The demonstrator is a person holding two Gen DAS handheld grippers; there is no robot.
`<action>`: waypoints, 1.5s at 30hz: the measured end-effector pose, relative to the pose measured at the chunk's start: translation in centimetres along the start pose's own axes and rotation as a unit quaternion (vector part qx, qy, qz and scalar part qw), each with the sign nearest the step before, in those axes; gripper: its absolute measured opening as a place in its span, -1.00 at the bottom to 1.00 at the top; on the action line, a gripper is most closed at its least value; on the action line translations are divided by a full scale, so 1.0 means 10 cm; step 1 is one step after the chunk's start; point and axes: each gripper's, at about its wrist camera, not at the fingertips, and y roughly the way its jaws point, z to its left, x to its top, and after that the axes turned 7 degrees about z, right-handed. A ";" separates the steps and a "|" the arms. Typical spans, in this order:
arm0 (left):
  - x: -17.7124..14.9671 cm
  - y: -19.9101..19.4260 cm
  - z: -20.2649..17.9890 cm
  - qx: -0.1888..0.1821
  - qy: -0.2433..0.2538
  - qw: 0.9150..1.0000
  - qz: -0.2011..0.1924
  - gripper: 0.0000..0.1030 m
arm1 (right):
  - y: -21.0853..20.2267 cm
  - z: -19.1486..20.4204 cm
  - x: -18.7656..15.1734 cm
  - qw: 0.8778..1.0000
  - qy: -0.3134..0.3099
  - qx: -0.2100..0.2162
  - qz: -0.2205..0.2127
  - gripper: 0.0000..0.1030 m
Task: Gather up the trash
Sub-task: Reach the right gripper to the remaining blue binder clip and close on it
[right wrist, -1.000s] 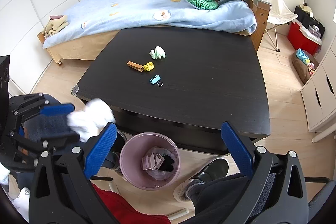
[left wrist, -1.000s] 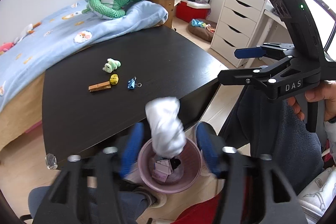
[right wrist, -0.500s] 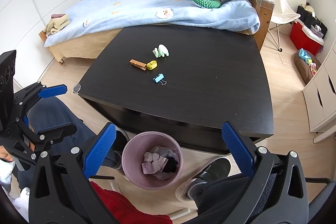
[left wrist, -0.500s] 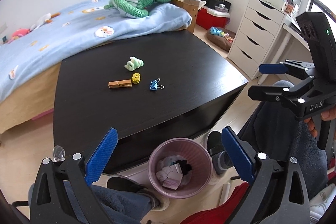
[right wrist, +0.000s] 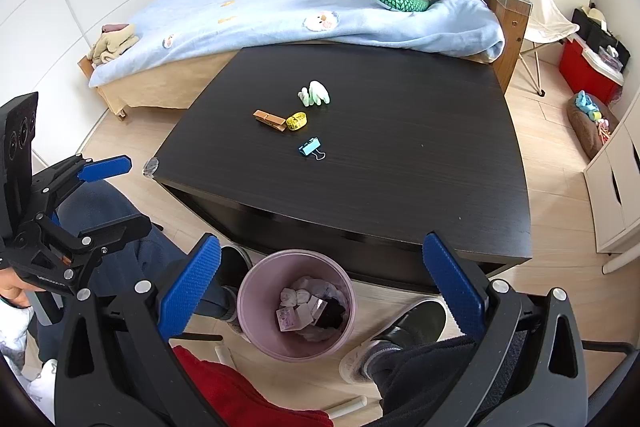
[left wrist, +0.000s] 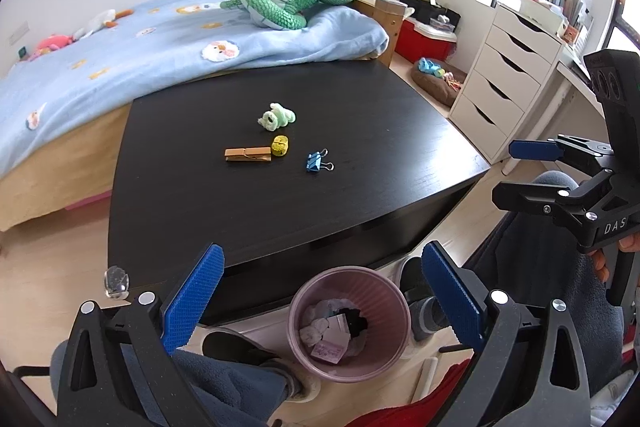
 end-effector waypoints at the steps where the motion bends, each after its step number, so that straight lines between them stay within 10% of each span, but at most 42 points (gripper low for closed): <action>1: 0.01 0.01 0.02 0.001 -0.003 1.000 0.000 0.85 | 0.01 0.00 0.01 1.000 -0.001 0.000 0.000 0.93; 27: 0.37 0.31 0.48 0.048 -0.038 0.998 -0.020 0.85 | 0.71 -0.13 0.93 0.997 0.049 0.044 0.031 0.93; 40: 0.42 0.42 0.50 0.051 -0.039 0.998 -0.016 0.85 | 1.42 -0.33 1.21 0.977 0.150 0.117 0.097 0.92; 45: 0.40 0.45 0.52 0.048 -0.044 0.998 -0.013 0.85 | 1.62 -0.36 1.19 0.968 0.178 0.135 0.117 0.62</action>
